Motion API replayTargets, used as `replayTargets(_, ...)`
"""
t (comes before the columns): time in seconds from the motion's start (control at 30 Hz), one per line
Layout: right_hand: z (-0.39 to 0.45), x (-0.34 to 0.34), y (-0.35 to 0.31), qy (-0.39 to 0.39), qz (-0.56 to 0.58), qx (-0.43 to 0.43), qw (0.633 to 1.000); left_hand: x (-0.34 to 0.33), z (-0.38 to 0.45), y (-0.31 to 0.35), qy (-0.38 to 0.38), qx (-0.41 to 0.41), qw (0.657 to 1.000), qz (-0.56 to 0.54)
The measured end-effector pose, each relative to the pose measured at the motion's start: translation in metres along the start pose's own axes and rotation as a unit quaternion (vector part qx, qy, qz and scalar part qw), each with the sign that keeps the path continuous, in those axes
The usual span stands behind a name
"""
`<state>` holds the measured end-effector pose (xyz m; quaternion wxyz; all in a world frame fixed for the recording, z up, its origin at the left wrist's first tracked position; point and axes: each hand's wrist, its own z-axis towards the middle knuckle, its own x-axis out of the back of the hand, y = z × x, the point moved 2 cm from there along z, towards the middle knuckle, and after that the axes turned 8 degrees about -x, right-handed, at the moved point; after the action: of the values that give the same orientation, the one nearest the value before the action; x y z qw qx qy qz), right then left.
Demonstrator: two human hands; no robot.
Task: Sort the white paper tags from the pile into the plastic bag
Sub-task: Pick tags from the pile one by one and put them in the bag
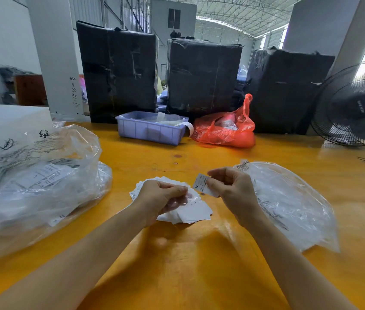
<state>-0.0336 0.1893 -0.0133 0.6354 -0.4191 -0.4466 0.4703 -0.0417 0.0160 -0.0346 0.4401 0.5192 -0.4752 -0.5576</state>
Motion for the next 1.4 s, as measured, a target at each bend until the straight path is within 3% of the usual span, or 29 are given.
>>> replayTargets(1.1,0.0026,0.0043,0.0023,0.026,-0.111,0.094,0.989,-0.0025,-0.0030,0.0037,-0.056,0.027,0.998,0.021)
replayTargets(1.4,0.0013,0.0044,-0.0001,0.000,-0.123,0.081,0.989,-0.0039,-0.0033,0.0046,-0.048,0.024,0.998,0.025)
